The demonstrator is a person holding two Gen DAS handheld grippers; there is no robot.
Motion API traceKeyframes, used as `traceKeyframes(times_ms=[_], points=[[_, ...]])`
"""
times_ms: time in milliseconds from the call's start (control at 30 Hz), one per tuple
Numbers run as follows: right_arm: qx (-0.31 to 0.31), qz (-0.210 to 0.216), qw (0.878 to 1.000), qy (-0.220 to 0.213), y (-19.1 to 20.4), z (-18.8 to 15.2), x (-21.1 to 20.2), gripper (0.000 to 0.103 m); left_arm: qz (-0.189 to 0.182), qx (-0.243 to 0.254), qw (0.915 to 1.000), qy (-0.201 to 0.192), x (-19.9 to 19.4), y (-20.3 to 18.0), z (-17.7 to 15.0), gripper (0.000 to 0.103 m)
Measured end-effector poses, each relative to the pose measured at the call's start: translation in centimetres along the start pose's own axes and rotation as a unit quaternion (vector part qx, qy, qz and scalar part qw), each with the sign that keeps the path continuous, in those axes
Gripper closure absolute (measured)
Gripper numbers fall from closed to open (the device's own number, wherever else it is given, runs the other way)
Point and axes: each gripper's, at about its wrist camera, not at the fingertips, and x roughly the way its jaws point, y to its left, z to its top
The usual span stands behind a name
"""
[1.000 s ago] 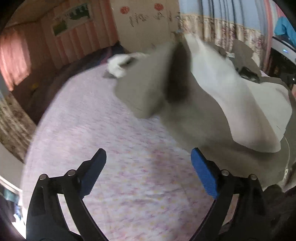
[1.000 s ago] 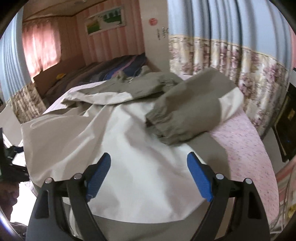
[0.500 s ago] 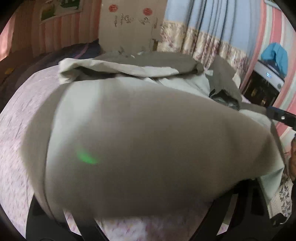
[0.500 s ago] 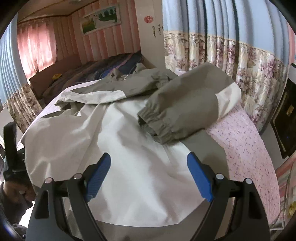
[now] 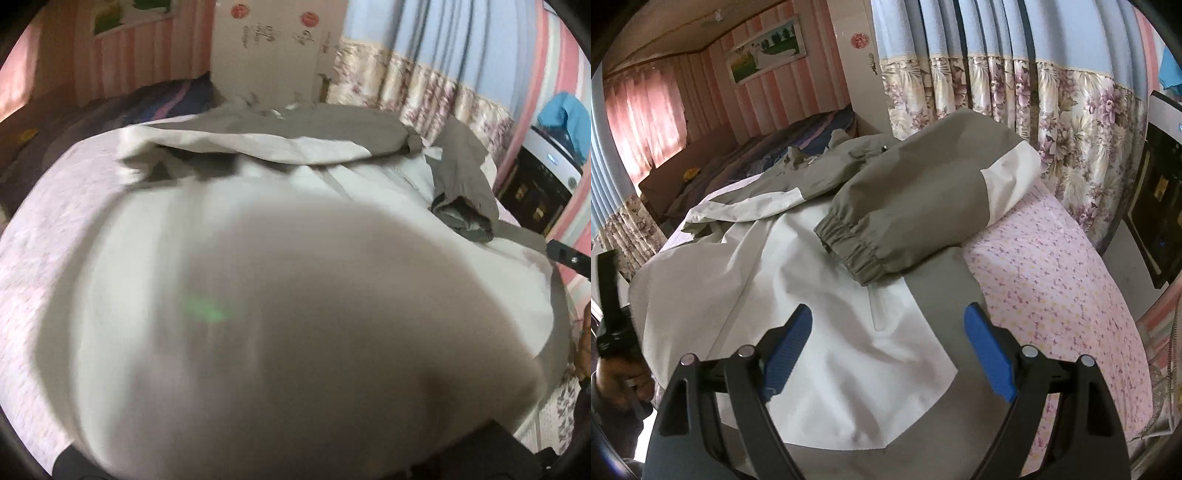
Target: Fold large clothes
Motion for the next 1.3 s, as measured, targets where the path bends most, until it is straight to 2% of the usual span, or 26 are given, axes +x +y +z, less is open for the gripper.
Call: traceKeyframes(times_ms=[200, 367, 467, 533, 667, 700, 767, 900, 967, 1000, 1067, 1200, 1300], points=[[-0.009, 0.018, 1.000, -0.002, 0.6, 0.5, 0.4, 0.018, 0.061, -0.028, 0.9977, 0.003, -6.3, 2.9, -2.5, 0.101], [-0.036, 0.043, 0.998, -0.001, 2.5, 1.2, 0.3, 0.018, 0.116, -0.050, 0.9919, -0.015, -12.3, 4.4, -4.4, 0.101], [-0.070, 0.053, 0.996, -0.010, 4.5, 1.4, -0.5, 0.018, 0.129, -0.067, 0.9890, -0.026, -16.0, 4.5, -5.4, 0.101], [-0.078, 0.060, 0.995, -0.014, 5.2, 1.4, -1.1, 0.018, 0.125, -0.075, 0.9890, -0.027, -17.6, 4.3, -5.9, 0.101], [-0.090, 0.073, 0.993, -0.024, 6.5, 0.8, -2.5, 0.018, 0.127, -0.075, 0.9890, -0.013, -19.2, 3.3, -7.6, 0.099], [-0.091, 0.074, 0.993, -0.024, 6.6, 0.6, -2.6, 0.018, 0.134, -0.073, 0.9883, -0.002, -19.1, 3.4, -8.2, 0.095], [-0.093, 0.074, 0.993, -0.025, 6.9, 0.1, -3.1, 0.018, 0.158, -0.079, 0.9844, -0.004, -19.4, 3.9, -9.3, 0.085], [-0.088, 0.062, 0.994, -0.030, 6.4, -0.7, -4.0, 0.018, 0.200, -0.096, 0.9750, -0.015, -20.3, 5.3, -10.5, 0.038], [-0.082, 0.054, 0.995, -0.035, 5.8, -0.8, -4.4, 0.016, 0.208, -0.096, 0.9730, -0.024, -20.6, 6.0, -10.1, 0.032], [-0.078, 0.045, 0.995, -0.038, 5.2, -0.9, -4.5, 0.014, 0.213, -0.093, 0.9720, -0.033, -20.8, 6.2, -9.7, 0.024], [-0.067, 0.026, 0.996, -0.043, 4.1, -1.1, -4.7, 0.013, 0.226, -0.081, 0.9696, -0.047, -20.6, 6.8, -8.6, 0.013], [-0.032, 0.012, 0.999, -0.034, 1.8, -1.0, -4.3, 0.013, 0.194, -0.086, 0.9754, -0.058, -19.5, 7.5, -5.7, 0.013], [-0.029, 0.010, 0.999, -0.044, 1.3, -0.1, -4.4, 0.013, 0.179, -0.054, 0.9798, -0.071, -17.7, 6.5, -2.6, 0.012]])
